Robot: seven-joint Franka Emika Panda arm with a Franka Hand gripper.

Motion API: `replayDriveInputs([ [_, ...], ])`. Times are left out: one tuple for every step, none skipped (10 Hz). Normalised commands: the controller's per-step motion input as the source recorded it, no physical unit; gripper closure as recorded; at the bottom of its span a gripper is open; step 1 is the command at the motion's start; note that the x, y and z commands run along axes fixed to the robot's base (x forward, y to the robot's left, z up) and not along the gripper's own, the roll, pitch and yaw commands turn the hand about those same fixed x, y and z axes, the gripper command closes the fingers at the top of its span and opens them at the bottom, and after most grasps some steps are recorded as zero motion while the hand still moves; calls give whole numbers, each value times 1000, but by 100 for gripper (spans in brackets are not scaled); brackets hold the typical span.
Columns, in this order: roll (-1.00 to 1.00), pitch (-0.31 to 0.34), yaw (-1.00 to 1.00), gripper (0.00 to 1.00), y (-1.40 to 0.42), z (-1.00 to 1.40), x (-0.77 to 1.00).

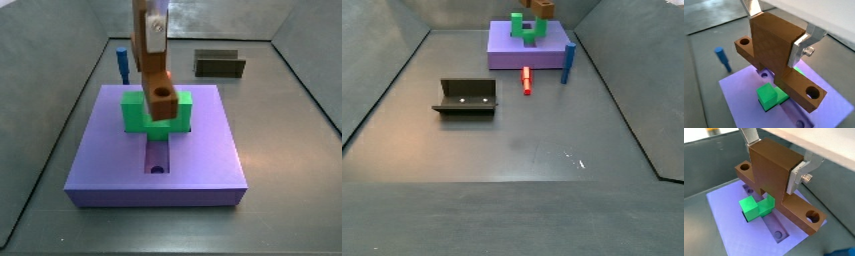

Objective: Pick up the brown object. Move up. Move to above the board. Insert the brown object.
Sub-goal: Insert the brown object.

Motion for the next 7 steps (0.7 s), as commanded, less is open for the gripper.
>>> replayDriveInputs([
  [0, -44, -1000, 100, -114, -217, 0],
  [-23, -76, -957, 100, -194, -149, 0],
  [-10, -40, -394, 100, -289, 0, 143],
  [-9, -7, 0, 100, 0, -29, 0],
  [0, 0, 0, 100, -31, 0, 80],
  [-14, -70, 26, 100, -143, 0, 197],
  [-143, -176, 60, 100, -74, 0, 174],
])
